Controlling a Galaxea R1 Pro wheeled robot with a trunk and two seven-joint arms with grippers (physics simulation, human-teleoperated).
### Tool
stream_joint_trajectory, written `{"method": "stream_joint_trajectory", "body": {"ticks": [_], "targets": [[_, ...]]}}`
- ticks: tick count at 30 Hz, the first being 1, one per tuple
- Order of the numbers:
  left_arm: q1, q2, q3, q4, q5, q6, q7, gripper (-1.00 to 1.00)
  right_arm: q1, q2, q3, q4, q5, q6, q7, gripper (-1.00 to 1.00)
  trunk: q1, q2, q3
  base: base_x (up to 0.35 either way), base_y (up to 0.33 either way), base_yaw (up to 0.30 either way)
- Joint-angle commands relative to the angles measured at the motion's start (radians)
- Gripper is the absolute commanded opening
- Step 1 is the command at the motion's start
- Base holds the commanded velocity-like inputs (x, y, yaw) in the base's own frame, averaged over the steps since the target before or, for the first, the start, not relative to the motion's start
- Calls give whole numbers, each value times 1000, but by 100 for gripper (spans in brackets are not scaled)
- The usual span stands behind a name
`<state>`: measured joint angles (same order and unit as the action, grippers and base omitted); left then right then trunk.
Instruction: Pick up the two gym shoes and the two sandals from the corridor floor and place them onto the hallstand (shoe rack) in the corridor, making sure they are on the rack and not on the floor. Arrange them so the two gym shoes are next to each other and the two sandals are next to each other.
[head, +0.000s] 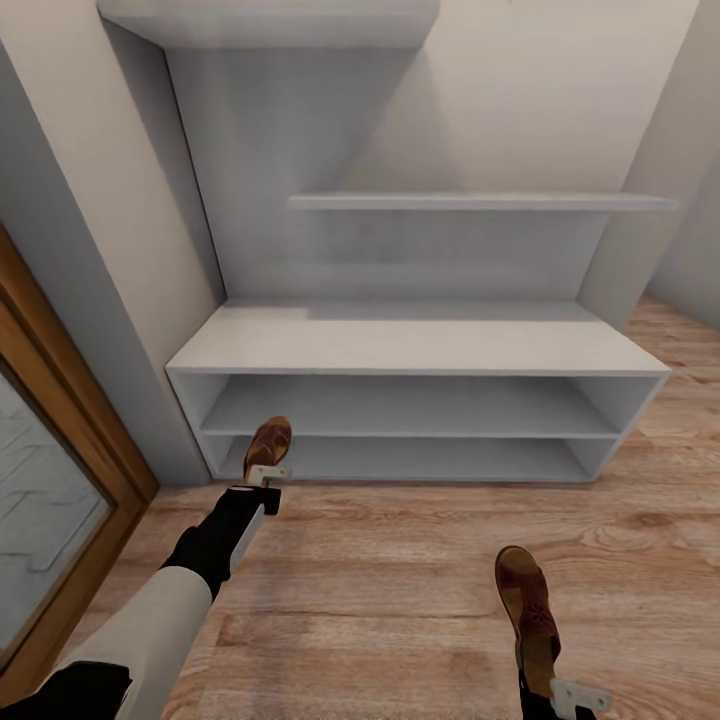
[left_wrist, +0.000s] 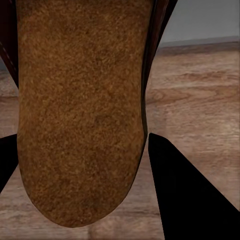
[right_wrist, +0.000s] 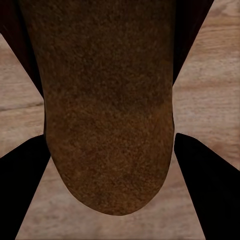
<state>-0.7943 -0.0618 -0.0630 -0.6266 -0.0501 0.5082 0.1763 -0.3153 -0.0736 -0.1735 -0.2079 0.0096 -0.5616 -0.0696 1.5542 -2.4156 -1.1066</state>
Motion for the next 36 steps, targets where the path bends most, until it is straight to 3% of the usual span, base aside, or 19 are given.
{"method": "stream_joint_trajectory", "body": {"ticks": [1, 8, 12, 22, 36], "targets": [[0, 0, -3, 0, -8, 7, 2, -100, -1, 0, 0, 1, 1, -3, -3, -100, 0, 0, -2, 0, 0, 0], [0, 0, -3, 3, -8, 7, 3, -100, -1, 0, 0, 2, 1, -3, -4, -100, 0, 0, -7, 0, 0, 0], [0, 1, -3, 0, -8, 7, 3, -100, 0, 0, 0, 2, 1, -3, -4, -100, 15, -28, -20, 0, 0, 0], [1, 2, -2, -7, -13, 6, 6, -100, 0, 0, 0, 2, 1, -3, -5, -100, 15, -28, -20, 9, 0, 0], [0, 2, -1, -7, -10, 7, 5, -100, -1, 0, 0, 2, 1, -3, -5, -100, 15, -28, -20, 235, 0, 0]]}}
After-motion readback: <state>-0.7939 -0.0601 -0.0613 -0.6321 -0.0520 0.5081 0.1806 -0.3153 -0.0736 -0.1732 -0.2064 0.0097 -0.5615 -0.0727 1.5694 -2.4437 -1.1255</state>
